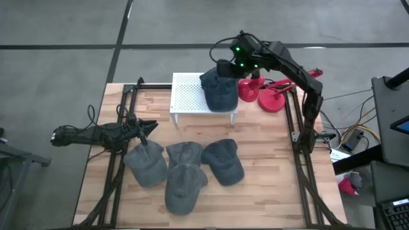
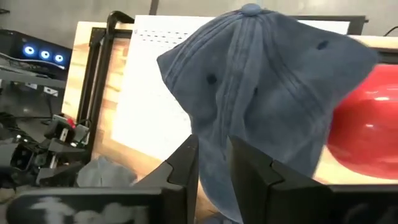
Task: Pick & Place hat
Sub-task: Stack the blue cap on the blue cap
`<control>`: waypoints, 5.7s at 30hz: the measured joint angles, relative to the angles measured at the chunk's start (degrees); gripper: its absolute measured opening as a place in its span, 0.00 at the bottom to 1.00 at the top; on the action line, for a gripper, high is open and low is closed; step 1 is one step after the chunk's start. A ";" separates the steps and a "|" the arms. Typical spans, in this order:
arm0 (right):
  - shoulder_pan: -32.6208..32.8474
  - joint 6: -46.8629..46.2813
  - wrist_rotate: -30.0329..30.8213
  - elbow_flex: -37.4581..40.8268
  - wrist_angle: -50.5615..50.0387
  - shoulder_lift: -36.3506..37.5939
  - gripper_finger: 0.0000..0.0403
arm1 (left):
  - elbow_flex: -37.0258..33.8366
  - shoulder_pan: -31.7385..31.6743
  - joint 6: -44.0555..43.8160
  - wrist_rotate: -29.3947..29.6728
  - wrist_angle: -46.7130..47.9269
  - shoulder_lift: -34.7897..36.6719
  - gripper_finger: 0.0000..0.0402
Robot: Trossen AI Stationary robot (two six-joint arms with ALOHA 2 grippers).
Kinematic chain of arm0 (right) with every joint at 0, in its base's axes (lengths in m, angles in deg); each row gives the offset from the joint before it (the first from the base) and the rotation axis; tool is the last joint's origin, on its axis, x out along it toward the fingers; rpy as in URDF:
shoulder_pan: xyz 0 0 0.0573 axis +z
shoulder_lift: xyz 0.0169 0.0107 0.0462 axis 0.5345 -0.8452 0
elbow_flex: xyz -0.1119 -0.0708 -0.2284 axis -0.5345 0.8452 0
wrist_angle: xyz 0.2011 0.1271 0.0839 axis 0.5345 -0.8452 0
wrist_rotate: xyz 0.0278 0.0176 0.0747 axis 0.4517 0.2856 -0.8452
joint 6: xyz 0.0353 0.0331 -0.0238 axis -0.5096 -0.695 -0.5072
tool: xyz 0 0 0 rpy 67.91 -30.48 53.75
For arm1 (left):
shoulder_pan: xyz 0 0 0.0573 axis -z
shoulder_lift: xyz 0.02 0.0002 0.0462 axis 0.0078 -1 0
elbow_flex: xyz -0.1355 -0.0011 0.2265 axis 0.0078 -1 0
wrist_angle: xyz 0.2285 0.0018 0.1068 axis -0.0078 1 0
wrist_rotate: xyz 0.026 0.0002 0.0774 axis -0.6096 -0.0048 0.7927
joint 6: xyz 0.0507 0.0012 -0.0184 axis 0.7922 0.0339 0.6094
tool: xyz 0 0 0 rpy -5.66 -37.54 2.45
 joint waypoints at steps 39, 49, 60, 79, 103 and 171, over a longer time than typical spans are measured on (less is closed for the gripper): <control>40.48 -15.02 1.73 28.56 -8.66 1.45 0.45 | 0.01 0.00 16.06 0.02 -1.22 -0.02 0.30; 40.55 -14.77 2.99 37.94 6.96 1.45 0.63 | 0.01 0.01 16.02 0.02 -1.28 0.00 0.30; 40.53 -19.80 3.00 47.65 14.73 1.45 0.71 | 0.01 0.00 15.95 0.02 -1.31 0.00 0.30; 39.68 -21.92 3.24 58.43 29.62 1.45 0.73 | 0.01 0.01 15.91 0.01 -1.31 0.00 0.30; 39.63 -25.95 1.55 68.96 38.74 1.54 0.32 | 0.01 0.00 13.11 -0.03 -1.33 -0.02 0.30; 27.82 -14.25 47.70 26.27 18.31 14.91 0.03 | 0.01 0.00 13.14 0.00 -1.27 -0.02 0.30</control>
